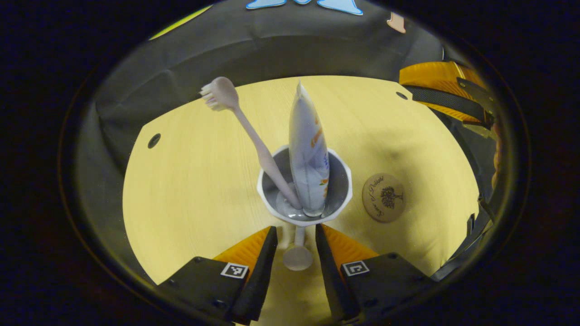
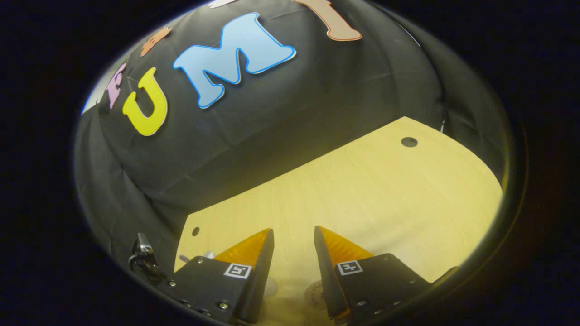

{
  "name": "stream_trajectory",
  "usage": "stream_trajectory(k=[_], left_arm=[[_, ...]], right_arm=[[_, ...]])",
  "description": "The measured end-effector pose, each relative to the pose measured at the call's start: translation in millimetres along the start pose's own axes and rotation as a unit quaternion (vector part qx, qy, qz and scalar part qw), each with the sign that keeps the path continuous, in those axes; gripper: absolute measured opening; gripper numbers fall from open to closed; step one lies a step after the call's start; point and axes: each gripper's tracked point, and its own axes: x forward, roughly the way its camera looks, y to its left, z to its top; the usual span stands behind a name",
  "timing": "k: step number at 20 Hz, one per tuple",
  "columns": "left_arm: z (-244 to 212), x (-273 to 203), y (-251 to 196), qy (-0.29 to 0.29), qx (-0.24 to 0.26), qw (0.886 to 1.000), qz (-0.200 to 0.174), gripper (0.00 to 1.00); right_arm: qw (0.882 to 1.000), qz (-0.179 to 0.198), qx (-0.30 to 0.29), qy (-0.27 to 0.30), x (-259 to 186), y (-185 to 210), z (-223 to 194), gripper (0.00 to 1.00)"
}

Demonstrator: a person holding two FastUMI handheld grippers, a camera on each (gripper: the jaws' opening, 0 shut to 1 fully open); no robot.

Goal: Put the toothbrush and toothpaste on the desktop into the cup, then pick up the cup and place it on the coaster on the desktop.

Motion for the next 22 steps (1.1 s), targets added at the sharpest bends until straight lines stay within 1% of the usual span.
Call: stream_trajectory(k=[2, 4, 5, 7, 8, 9, 18, 22], left_arm=[[-1.4, 2.3, -3.5, 0.003, -0.002, 1.000, -0.003, 0.53], [2.8, 3.4, -5.4, 0.001, -0.005, 1.000, -0.003, 0.47], [2.9, 3.6, -6.0, 0.004, -0.002, 1.000, -0.003, 0.42], [3.0, 3.6, -5.4, 0.001, -0.001, 1.000, -0.003, 0.39], [4.3, 4.3, -5.6, -0.002, -0.002, 1.000, -0.004, 0.33], [4.5, 4.3, -5.8, -0.004, -0.002, 1.000, -0.005, 0.31], [18.3, -2.0, -14.5, -0.031, 0.016, 0.999, -0.012, 0.30], [24.1, -6.0, -23.7, -0.038, 0.037, 0.998, -0.021, 0.30]], right_arm=[[1.000, -0.003, 0.001, 0.004, 3.1, -3.0, -1.4, 0.54], [1.000, -0.005, 0.001, 0.007, 4.8, -6.3, -3.4, 0.54], [1.000, -0.005, 0.001, 0.008, 5.8, -6.6, -3.9, 0.54], [1.000, -0.006, 0.001, 0.009, 6.8, -7.5, -4.9, 0.54], [1.000, -0.006, 0.001, 0.009, 6.8, -7.9, -4.6, 0.54], [1.000, -0.007, 0.000, 0.008, 6.6, -8.1, -4.1, 0.54], [1.000, -0.018, 0.002, 0.005, 1.5, -19.9, -3.8, 0.54], [1.000, -0.028, 0.006, -0.002, -5.8, -33.3, 1.0, 0.54]])
